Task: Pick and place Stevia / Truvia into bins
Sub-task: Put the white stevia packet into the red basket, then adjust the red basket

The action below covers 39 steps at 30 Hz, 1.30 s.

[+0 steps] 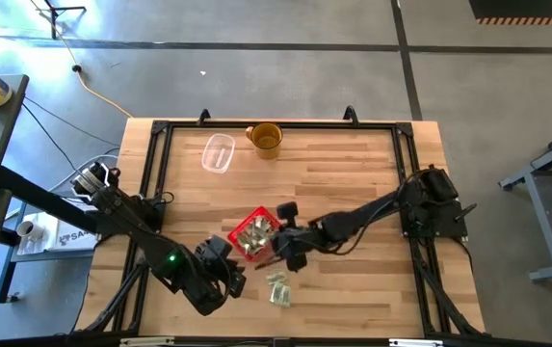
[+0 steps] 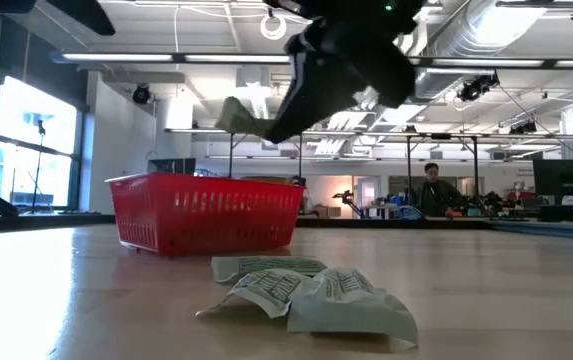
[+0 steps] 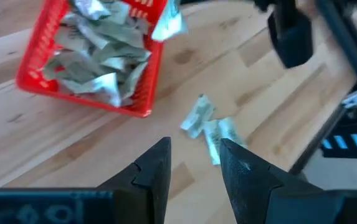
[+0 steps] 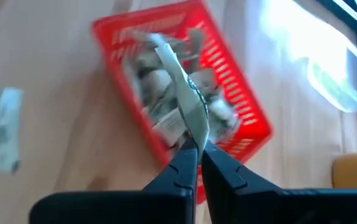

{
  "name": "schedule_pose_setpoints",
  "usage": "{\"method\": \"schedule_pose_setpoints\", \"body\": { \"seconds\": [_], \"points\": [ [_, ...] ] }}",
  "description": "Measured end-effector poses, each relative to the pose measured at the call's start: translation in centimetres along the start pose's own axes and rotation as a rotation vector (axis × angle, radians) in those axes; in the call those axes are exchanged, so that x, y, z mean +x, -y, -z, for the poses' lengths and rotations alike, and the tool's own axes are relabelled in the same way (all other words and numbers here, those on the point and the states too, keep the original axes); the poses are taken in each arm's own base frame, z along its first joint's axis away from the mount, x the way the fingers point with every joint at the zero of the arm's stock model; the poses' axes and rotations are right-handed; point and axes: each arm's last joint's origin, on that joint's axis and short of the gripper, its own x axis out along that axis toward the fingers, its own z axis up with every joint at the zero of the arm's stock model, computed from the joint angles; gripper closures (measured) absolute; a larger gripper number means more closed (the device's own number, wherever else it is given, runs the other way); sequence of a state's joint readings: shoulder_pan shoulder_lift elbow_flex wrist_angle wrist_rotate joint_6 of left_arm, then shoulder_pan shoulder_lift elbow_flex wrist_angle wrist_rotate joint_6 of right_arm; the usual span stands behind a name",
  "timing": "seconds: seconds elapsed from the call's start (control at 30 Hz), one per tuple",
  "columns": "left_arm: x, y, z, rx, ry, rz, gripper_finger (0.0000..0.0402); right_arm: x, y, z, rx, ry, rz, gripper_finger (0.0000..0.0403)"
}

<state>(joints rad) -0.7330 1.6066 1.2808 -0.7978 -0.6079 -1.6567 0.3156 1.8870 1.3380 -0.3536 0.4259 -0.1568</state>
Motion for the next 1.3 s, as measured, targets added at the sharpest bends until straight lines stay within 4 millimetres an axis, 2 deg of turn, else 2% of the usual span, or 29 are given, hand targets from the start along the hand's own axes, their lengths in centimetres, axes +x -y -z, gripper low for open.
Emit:
{"method": "schedule_pose_setpoints", "body": {
  "seconds": [0.17,0.3,0.4,0.57,0.67,0.8,0.9,1.0,1.2,1.3],
  "points": [
    [-0.2,-1.6,0.0,-0.048,0.012,-0.141,0.0231,1.2,2.9,-0.6,0.161,0.101,-0.025,0.0396],
    [-1.1,-3.8,-0.1,-0.126,0.058,-0.333,0.0231,2.7,4.6,0.0,0.290,0.095,-0.122,0.0383],
    [-1.6,-5.0,-0.3,-0.134,0.091,-0.446,0.0231,4.2,4.5,0.8,0.344,0.055,-0.209,0.0367],
    [-0.7,-6.0,-0.2,-0.138,0.091,-0.489,0.0231,5.5,3.9,1.5,0.425,0.008,-0.242,0.0331],
    [0.3,-6.6,0.1,-0.161,0.078,-0.489,0.0231,4.8,3.8,1.1,0.437,0.023,-0.187,0.0304],
    [1.1,-7.8,0.3,-0.186,0.101,-0.505,0.0231,2.6,3.6,0.1,0.404,0.060,-0.080,0.0269],
    [1.7,-8.8,-0.1,-0.242,0.107,-0.533,0.0231,1.2,3.4,-0.1,0.392,0.051,-0.026,0.0244],
    [2.8,-9.5,-0.8,-0.272,0.120,-0.490,0.0231,0.3,3.3,0.1,0.415,0.016,0.001,0.0225],
    [6.8,-10.8,-2.5,-0.246,0.044,-0.417,0.0231,-1.0,2.8,0.6,0.447,-0.053,0.036,0.0214],
    [8.3,-10.5,-3.6,-0.246,0.035,-0.328,0.0231,-2.1,2.4,0.5,0.440,-0.059,0.055,0.0219]
  ]
}}
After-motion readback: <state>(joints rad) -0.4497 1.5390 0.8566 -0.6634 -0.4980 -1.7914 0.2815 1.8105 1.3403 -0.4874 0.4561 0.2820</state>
